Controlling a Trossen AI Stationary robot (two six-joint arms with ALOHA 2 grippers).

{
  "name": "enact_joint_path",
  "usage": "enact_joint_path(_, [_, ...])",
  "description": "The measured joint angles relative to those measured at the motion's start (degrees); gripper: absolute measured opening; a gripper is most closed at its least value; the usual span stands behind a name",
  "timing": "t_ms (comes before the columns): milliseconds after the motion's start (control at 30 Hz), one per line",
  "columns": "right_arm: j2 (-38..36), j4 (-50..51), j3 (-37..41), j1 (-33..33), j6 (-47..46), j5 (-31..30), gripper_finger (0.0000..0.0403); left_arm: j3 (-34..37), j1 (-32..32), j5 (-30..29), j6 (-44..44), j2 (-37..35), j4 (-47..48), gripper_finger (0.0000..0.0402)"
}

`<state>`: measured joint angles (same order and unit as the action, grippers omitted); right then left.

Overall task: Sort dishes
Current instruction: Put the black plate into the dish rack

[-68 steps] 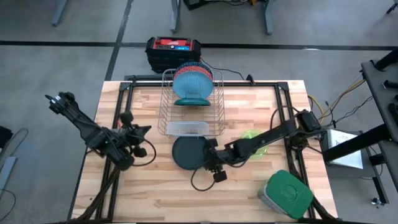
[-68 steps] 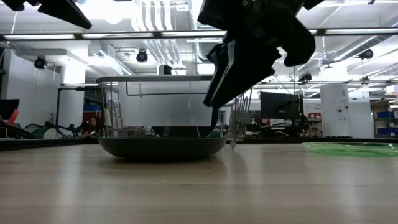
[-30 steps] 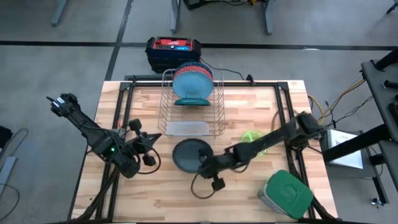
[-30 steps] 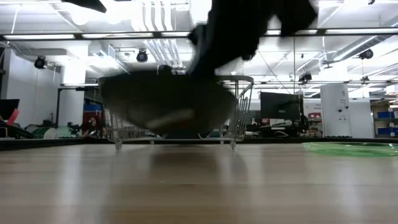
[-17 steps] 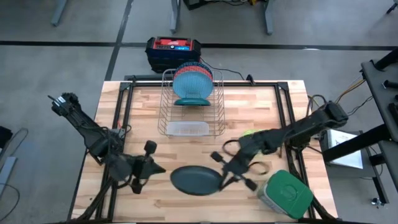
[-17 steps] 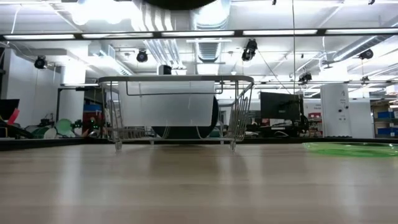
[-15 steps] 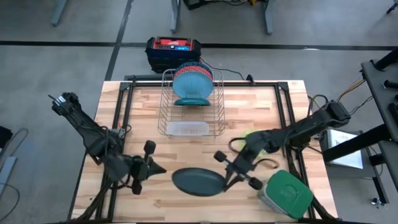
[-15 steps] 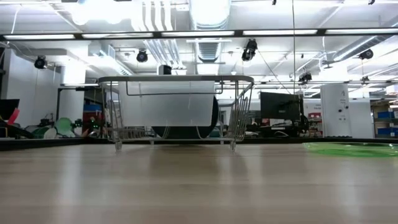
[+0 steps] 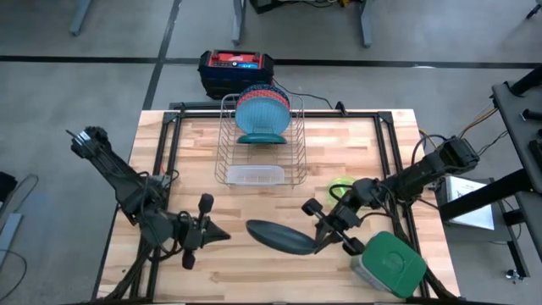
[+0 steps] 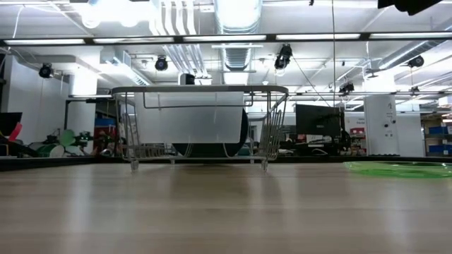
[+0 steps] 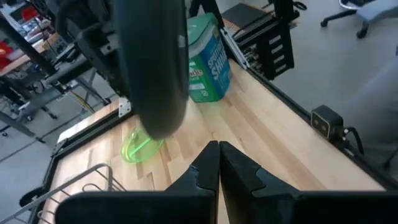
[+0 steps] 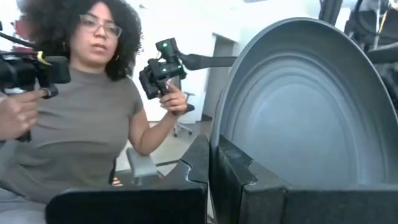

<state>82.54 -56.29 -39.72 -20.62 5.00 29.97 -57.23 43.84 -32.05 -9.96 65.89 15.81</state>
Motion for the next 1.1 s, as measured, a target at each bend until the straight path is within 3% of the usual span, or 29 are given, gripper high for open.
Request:
enact_joint_path(300, [0.0,0.74,-0.02,0.0,2.39,-0.08,0.0,0.04,-0.79,-3.11,-5.43,6.68,-0.82,0.0])
enact_joint_path(533, [0.0,0.79,-0.02,0.0,4.27,-0.08,0.0,-0.74,-1.78,-23.41,-0.85,11.7,-0.7,0.0])
enact_joint_path(633, [0.0,1.01,-0.02,0.0,4.61,-0.08,0.0,-1.05,-1.87,-18.0,-0.17,11.14,-0.81,0.0008])
enact_joint_path(733, [0.0,1.33,-0.02,0.0,4.54,-0.08,0.0,-1.05,-1.91,-9.54,1.11,9.23,-1.43,0.0029])
enact_joint_path(833, [0.0,1.92,0.0,0.0,4.54,-0.08,0.0,-1.11,-1.95,-8.91,3.37,7.18,-0.93,0.006])
enact_joint_path(1100, [0.0,2.38,0.0,0.02,4.57,-0.11,0.0,-0.57,-2.0,-23.32,3.47,5.86,-1.16,0.0169])
